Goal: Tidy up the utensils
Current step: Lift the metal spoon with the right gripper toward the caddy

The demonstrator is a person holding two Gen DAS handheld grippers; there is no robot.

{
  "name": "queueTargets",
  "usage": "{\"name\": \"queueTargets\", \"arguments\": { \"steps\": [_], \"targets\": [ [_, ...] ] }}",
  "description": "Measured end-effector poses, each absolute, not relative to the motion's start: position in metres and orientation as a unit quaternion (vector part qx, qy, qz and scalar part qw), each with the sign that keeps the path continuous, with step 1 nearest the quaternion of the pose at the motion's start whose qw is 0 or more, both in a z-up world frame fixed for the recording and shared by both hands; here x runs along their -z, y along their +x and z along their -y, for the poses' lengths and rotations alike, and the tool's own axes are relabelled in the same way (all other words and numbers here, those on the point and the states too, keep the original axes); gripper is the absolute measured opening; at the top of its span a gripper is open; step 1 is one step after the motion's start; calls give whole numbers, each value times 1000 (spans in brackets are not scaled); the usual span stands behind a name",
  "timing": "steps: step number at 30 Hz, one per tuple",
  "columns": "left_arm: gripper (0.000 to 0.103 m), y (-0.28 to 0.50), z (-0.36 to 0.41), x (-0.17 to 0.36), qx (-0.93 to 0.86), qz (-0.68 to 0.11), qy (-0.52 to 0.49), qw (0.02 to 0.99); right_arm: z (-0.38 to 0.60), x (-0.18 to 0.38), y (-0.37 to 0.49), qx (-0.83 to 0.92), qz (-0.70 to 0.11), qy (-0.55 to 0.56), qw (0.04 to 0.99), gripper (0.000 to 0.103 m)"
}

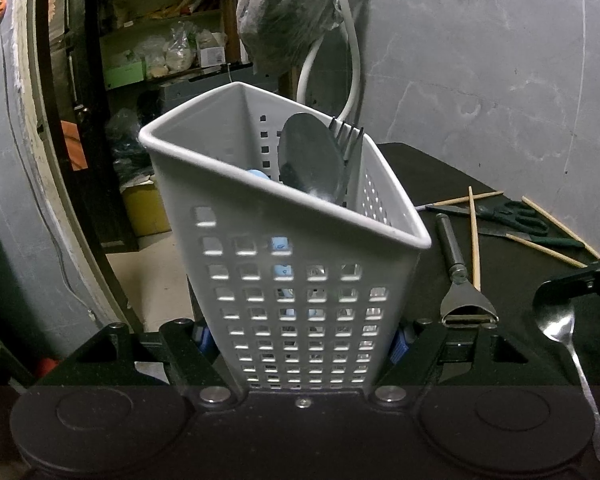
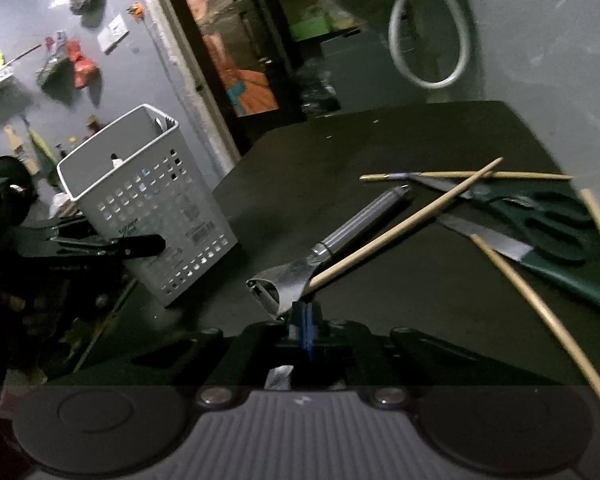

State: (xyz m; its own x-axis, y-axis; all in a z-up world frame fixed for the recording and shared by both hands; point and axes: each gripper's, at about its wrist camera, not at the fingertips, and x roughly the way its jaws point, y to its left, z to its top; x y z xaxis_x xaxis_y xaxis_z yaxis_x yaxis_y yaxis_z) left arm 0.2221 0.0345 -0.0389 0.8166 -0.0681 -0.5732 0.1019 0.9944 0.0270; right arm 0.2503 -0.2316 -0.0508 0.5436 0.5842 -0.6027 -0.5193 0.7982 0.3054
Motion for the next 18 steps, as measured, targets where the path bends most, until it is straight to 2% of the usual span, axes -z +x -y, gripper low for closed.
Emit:
{"name": "queueTargets", "arguments": {
  "steps": [5, 12, 18],
  "targets": [
    [76, 222, -39, 40, 51, -298, 20, 953, 229, 39, 238, -280, -361, 30, 889, 0],
    [76, 222, -43, 40, 59, -298, 25, 952, 226, 53, 244, -270, -396, 22, 877, 1],
    [76, 223, -44, 39, 60, -297, 22, 953, 223, 49, 240, -254, -396, 6, 882, 1]
  ]
}}
